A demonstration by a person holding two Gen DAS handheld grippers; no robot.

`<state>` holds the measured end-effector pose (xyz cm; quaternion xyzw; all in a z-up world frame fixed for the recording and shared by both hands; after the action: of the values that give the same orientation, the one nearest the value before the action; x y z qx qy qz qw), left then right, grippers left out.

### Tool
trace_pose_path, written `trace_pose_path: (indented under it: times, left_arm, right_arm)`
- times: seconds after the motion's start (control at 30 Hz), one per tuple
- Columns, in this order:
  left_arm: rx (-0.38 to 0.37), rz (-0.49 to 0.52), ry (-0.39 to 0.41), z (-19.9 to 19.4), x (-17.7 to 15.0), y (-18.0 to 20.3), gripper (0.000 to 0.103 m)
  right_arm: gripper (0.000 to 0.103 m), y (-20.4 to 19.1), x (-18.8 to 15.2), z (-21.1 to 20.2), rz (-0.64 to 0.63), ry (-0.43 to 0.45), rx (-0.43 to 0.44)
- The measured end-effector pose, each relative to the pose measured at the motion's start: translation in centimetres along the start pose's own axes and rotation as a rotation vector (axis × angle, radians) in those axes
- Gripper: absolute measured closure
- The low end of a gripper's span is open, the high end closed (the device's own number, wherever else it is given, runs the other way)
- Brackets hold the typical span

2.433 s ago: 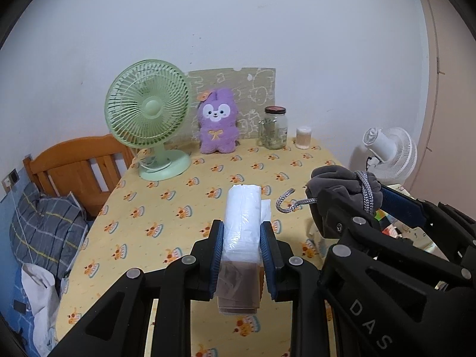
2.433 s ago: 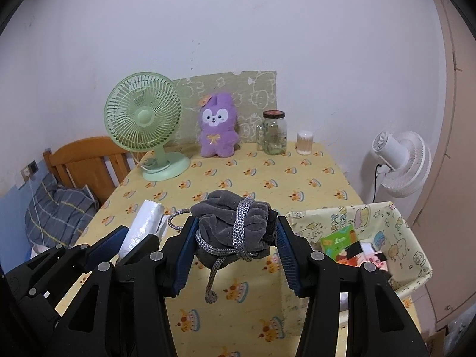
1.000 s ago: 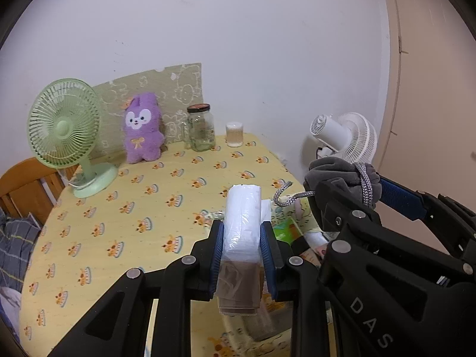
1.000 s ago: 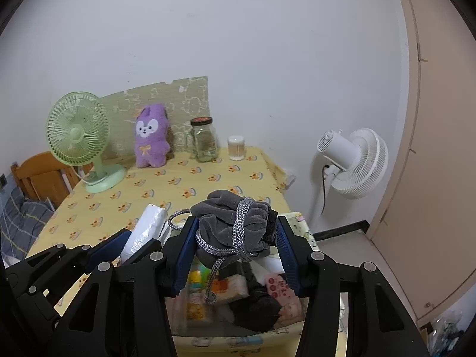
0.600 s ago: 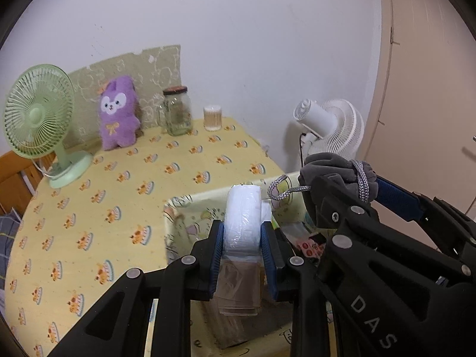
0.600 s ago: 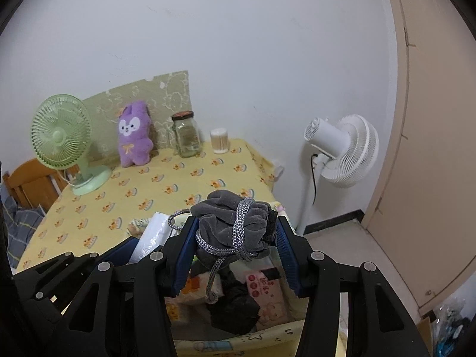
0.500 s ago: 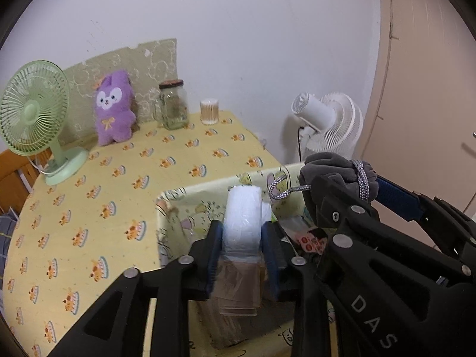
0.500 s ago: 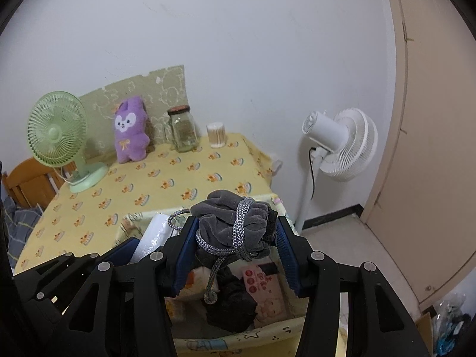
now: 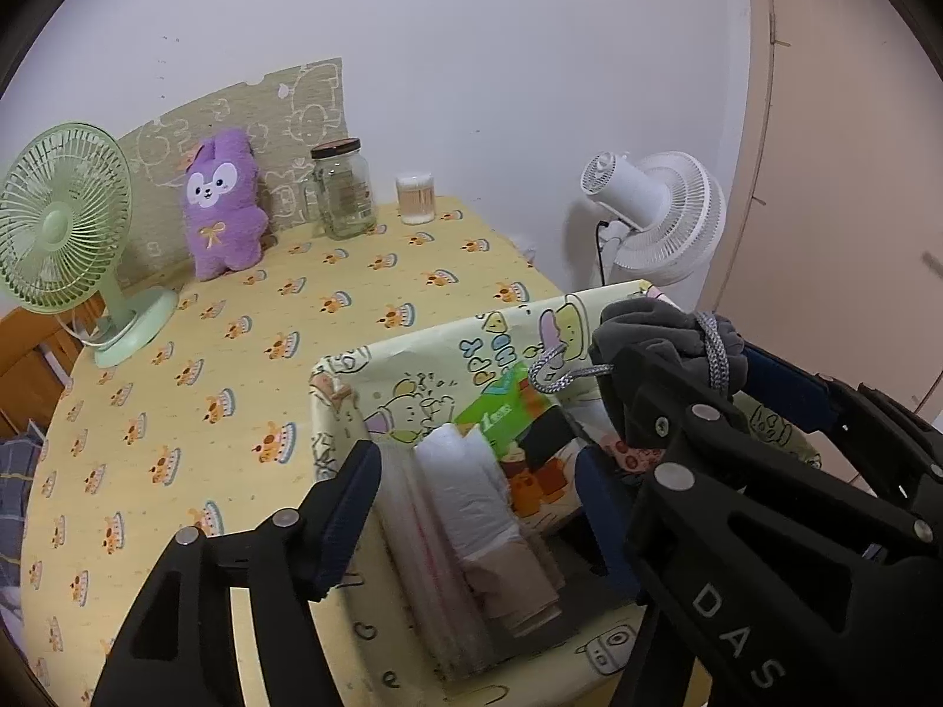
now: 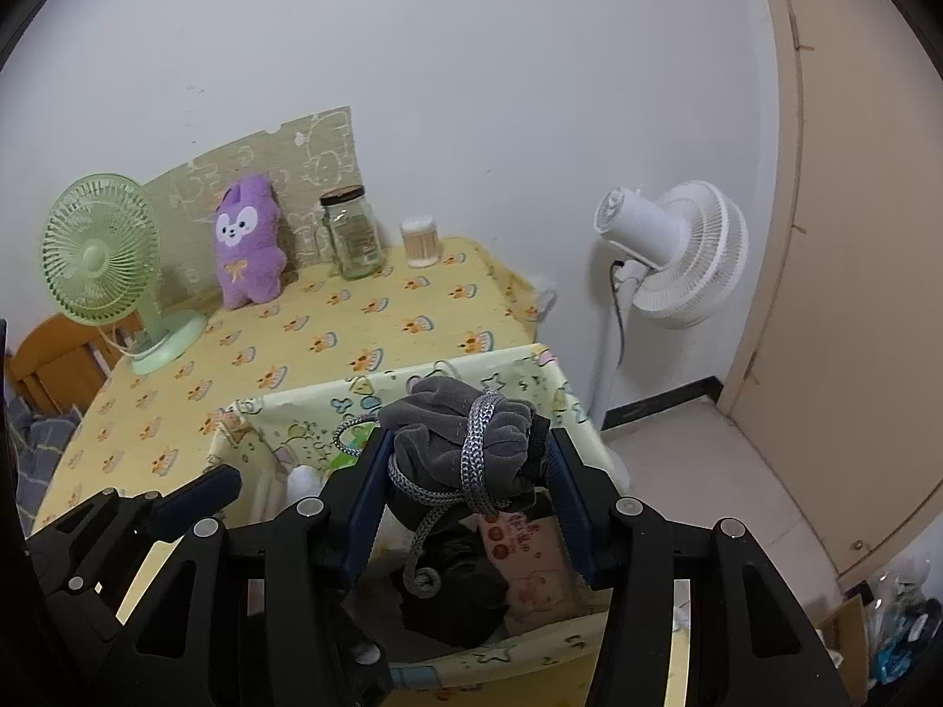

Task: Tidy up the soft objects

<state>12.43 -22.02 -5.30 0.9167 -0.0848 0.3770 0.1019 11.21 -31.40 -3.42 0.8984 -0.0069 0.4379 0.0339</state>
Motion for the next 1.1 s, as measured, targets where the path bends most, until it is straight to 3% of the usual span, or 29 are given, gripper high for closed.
trace_pose_path:
  times: [0.1,0.27,0.37,0.73,1.1]
  left_arm:
    - [0.004,0.007,-0.001,-0.1,-0.1,-0.2,0.030]
    - [-0.019,0.024,0.013,-0.9,-0.3,0.0,0.022]
    - [-0.023,0.024,0.018,-1.4,-0.3,-0.1,0.021]
    - [-0.016,0.005,0.058,-4.2,-0.2,-1.5,0.013]
    - [0.005,-0.012,0.132,-8.5,-0.1,-4.5,0.007]
  right_arm:
    - [0.044,-0.3,-0.1,0.2,0.005,-0.004,0.010]
    - [0.022,-0.3,-0.5,-0.8,0.035,0.026,-0.020]
    - [0.018,-0.4,-0.5,-1.3,0.043,0.035,-0.029]
    - [0.013,-1.9,0.2,-4.0,0.013,0.078,-0.066]
    - [0.009,-5.5,1.1,-7.4,-0.019,0.125,-0.042]
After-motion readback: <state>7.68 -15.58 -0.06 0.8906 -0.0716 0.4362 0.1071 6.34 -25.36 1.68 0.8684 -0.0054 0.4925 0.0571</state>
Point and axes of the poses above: each gripper's, at about its wrist camera, not at the fingertips, and z roughly the way its jaws point, y to its right, x to its top, the point moved 1 cm from there along z, roughly the way its jaws point, and after that the axes turned 11 degrees about -z, right-handed, at the moved point
